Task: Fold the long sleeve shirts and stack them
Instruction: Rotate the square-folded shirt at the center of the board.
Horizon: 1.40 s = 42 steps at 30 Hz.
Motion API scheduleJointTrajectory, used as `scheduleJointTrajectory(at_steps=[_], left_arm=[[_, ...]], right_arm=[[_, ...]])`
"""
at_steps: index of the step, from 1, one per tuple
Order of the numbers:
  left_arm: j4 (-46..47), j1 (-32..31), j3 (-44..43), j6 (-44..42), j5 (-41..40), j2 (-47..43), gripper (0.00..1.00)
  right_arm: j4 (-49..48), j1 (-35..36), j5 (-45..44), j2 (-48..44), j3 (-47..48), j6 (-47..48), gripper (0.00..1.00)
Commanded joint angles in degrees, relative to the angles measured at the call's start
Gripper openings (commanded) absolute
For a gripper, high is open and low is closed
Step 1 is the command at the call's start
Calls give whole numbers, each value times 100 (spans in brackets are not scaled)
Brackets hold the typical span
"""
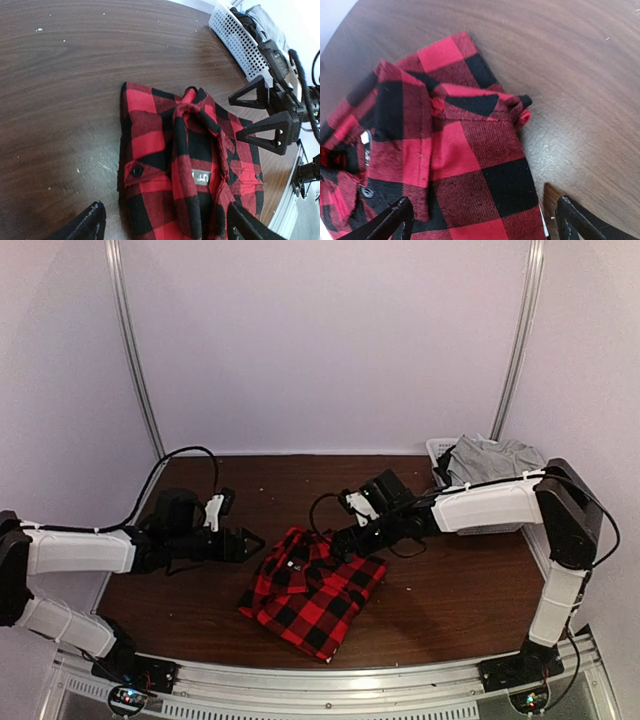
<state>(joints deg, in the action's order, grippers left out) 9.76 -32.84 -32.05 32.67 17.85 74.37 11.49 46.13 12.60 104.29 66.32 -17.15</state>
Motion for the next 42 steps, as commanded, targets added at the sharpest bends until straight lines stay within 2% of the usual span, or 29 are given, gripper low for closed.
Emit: scheduleJointTrajectory(at_steps=[1, 5, 10, 14, 20, 22, 23, 27, 34, 39, 42], left_arm=[[155, -87, 517, 406, -8, -529, 87], [238, -188, 860, 557, 5, -859, 91], [265, -322, 1000, 663, 54, -744, 93], [238, -587, 1165, 1076, -174, -842, 93], [-308, -794, 1204, 1416, -628, -790, 93], [-335, -793, 1196, 1389, -698, -673, 91], [-374, -790, 1156, 1350, -722, -571, 88], [-482, -794, 960, 1237, -657, -363, 80], [-1217, -760, 342, 836, -1072, -567, 79], [-1205, -750, -42, 785, -837, -266, 79], [-873, -750, -74, 880, -695, -201, 85]], right_arm=[[217, -147, 755, 305, 279, 436, 100], [149, -355, 1257, 472, 289, 545, 100], [197, -653, 1601, 656, 359, 738, 100], [250, -836, 1889, 907, 445, 909, 99], [282, -905, 2377, 1360, 573, 931, 90], [165, -941, 2525, 1370, 509, 855, 86], [56, -962, 2600, 1360, 454, 792, 82], [-416, -1106, 3012, 1253, 154, 378, 51], [-2028, -1562, 3517, 771, -860, -900, 0], [-2973, -1895, 3076, 274, -1607, -1830, 0], [-3349, -1991, 2397, -124, -1992, -2289, 0]])
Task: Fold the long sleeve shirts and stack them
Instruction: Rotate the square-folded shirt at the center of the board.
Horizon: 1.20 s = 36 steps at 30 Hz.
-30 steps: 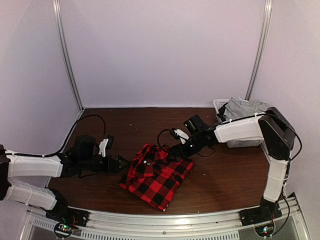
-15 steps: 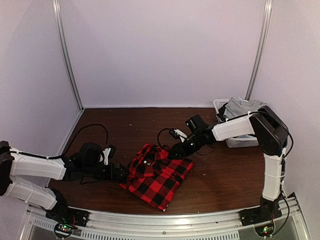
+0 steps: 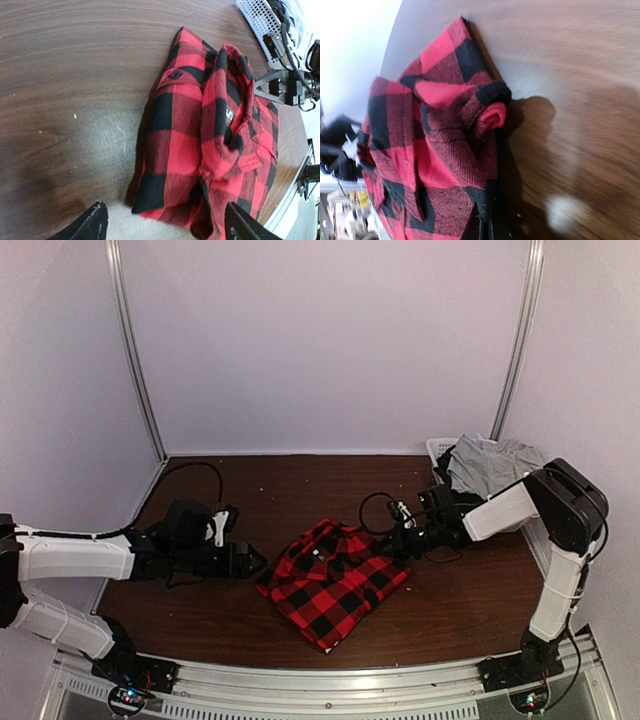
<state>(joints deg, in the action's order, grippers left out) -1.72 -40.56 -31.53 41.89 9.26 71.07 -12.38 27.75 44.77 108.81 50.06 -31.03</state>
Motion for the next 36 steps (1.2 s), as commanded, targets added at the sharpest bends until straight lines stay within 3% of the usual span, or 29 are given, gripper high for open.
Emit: scheduleJointTrajectory(at_steps=[1, 9, 16, 19, 26, 30, 36], left_arm=[[381, 21, -148, -29, 203, 170, 87], [1545, 22, -249, 264, 1051, 875, 89], [2426, -108, -268, 652, 1495, 1661, 83], [2367, -108, -301, 626, 1362, 1746, 77], [1589, -101, -582, 247, 633, 1935, 57], [984, 0, -811, -194, -125, 2024, 55], [743, 493, -1028, -633, -307, 2311, 54]], right_arm=[[-1078, -162, -1100, -714, -500, -1056, 0], [-2673, -109, -2472, -1269, -1897, -2575, 0], [-2691, 525, -2652, -1234, -2109, -2661, 0], [-2607, 935, -2741, -1258, -2077, -2685, 0], [-2371, 1861, -3294, -1419, -1930, -2728, 14], [-2184, 2065, -3266, -1351, -1705, -2563, 23], [-2233, 2251, -2993, -1154, -1601, -2510, 30]])
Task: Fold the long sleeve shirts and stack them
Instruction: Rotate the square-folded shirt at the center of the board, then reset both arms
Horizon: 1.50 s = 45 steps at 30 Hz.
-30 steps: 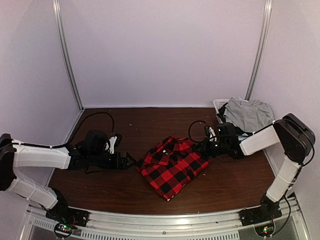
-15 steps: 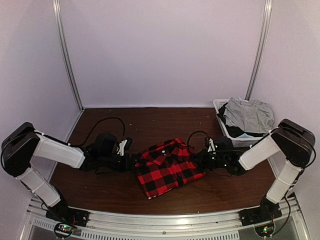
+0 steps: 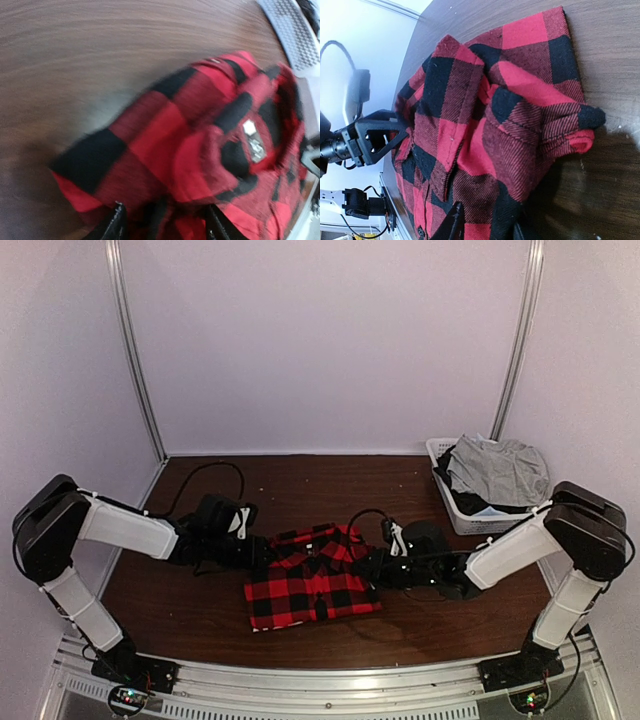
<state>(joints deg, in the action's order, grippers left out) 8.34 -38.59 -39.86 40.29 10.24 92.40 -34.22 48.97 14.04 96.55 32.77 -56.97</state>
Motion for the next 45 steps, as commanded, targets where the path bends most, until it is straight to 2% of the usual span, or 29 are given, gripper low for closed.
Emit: scheduleJointTrajectory(at_steps=[1, 5, 7, 9, 13, 18, 24, 31, 41, 45], left_arm=[[-289, 372, -226, -531, -455, 188, 54], [-327, 549, -396, -804, -421, 153, 57], [-413, 563, -547, -1006, -393, 128, 64], [-510, 563, -696, -1194, -310, 93, 73], [-624, 564, -825, -1394, -318, -134, 85], [-709, 588, -674, -1457, -1125, -778, 98], [-778, 731, -673, -1473, -1746, -1617, 98], [-1181, 876, -985, -1687, -2653, -2402, 98], [-1039, 880, -835, -2443, -2773, -3654, 98], [-591, 879, -366, -2444, -2748, -4060, 98]], right_arm=[[-17, 145, 62, 45, 95, 102, 31], [506, 143, -176, -224, 55, 298, 36], [843, 148, -356, -411, 76, 446, 40], [1285, 145, -594, -601, 152, 630, 48], [2319, 121, -1246, -1000, 430, 1133, 67], [3443, -205, -1876, -1555, 933, 2069, 83], [4215, -748, -2357, -2022, 1408, 2858, 93], [4301, -1211, -3169, -2757, 1615, 3500, 96], [4414, -1329, -3999, -3599, 2042, 4465, 100], [4209, -1332, -4020, -3817, 1893, 4608, 100]])
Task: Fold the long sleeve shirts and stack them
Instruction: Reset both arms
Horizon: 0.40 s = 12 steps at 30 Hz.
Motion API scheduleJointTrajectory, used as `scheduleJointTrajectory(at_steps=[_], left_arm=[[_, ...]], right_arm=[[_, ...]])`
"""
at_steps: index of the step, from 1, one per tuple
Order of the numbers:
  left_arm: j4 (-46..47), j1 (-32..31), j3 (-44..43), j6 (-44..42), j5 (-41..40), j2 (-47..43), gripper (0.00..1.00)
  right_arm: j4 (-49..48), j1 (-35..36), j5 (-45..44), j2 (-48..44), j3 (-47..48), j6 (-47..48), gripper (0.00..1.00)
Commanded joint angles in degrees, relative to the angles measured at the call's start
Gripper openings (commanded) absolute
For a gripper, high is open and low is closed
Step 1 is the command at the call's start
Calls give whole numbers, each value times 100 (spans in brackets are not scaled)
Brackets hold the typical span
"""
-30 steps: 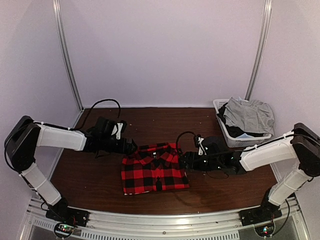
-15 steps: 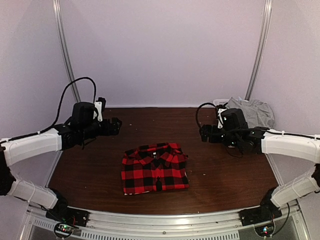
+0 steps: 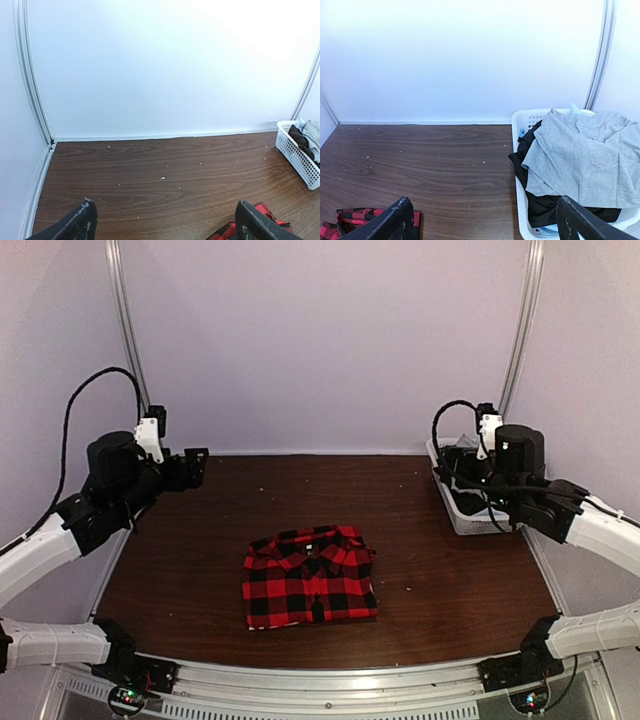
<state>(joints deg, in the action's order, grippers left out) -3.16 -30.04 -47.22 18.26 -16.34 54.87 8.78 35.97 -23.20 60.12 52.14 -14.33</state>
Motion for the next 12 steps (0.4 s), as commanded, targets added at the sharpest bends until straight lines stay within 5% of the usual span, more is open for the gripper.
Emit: scheduleJointTrajectory(at_steps=[1, 12], left_arm=[[701, 25, 507, -216, -89, -392, 98], [586, 25, 571, -91, -195, -268, 98]], right_arm=[[-160, -33, -276, -192, -94, 366, 100], [-295, -38, -220, -44, -147, 351, 100]])
